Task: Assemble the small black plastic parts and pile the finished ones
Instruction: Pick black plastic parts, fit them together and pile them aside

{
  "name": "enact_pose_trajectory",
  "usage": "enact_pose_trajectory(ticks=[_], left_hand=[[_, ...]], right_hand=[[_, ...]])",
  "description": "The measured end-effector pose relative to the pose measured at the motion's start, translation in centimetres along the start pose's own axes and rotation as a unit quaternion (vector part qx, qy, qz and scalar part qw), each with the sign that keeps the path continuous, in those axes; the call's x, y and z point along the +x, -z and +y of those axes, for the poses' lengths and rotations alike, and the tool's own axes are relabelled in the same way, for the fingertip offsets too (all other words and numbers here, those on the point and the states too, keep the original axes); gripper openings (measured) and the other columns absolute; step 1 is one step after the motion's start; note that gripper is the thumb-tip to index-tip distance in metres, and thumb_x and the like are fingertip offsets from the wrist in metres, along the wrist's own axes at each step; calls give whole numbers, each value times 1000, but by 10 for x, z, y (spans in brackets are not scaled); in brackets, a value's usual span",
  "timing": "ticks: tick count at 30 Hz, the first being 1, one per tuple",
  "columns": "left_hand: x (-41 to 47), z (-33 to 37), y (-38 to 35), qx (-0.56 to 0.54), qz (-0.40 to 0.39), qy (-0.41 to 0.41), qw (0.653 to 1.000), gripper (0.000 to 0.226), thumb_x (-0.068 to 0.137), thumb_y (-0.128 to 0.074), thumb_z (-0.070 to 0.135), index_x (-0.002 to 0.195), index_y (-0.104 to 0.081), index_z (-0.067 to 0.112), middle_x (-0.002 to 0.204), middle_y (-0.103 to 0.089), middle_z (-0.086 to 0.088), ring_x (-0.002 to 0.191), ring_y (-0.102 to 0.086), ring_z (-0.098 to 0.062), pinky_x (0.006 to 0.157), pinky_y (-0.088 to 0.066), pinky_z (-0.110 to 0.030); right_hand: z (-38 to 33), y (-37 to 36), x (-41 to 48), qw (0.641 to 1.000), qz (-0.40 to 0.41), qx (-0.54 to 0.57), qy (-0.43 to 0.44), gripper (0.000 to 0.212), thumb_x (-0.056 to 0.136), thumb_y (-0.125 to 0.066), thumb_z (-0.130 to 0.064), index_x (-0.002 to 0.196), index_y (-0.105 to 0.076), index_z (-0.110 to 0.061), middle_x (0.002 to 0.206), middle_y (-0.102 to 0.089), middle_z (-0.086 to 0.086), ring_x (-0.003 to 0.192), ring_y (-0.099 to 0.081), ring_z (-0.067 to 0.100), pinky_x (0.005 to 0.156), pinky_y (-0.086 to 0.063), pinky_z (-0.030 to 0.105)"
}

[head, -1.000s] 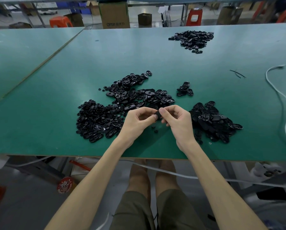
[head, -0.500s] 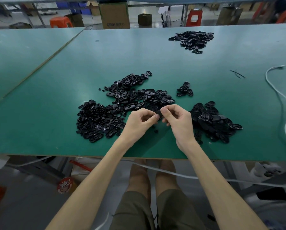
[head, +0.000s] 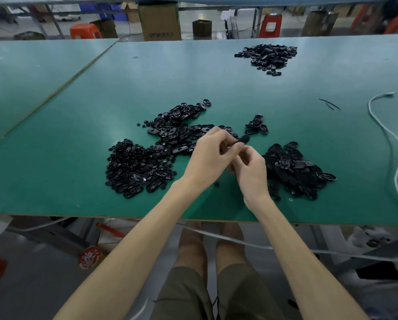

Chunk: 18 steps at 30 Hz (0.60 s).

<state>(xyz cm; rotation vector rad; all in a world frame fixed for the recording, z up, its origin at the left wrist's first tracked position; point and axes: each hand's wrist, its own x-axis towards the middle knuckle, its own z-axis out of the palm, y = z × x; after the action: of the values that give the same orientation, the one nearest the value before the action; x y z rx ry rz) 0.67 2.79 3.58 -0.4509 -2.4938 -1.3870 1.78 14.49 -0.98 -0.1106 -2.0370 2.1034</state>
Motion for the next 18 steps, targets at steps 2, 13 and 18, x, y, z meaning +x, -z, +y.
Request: enact_pose_trajectory(ticks=[2,13,18], left_hand=[[9,19,-10,39,-43,-30,998,15,93,-74,28,87,-71,14,97,-61,3,91,-57,-13,83,-47,-28],[30,66,-78,194,-168,-42,965,32,99,-64,42,95,-78,14,109,-66,-6,107,-60,-26,103,-38,-42],[33,57,-74,164,-161,-10,973,30,102,-60,37,107,-78,14,119,-62,-11,112,-57,-29,102,-42,-44]], right_hand=[[1,0,0,1000,0,4,-13,11,101,-59,-8,108,-66,-6,95,-70,3,93,-63,19,82,-52,38],[9,12,-5,998,-50,42,-4,20,105,-51,3,122,-59,8,78,-70,-8,69,-64,1,62,-53,18],[6,12,-8,996,-47,-63,48,29,110,-40,0,132,-52,13,93,-63,5,77,-63,6,66,-54,20]])
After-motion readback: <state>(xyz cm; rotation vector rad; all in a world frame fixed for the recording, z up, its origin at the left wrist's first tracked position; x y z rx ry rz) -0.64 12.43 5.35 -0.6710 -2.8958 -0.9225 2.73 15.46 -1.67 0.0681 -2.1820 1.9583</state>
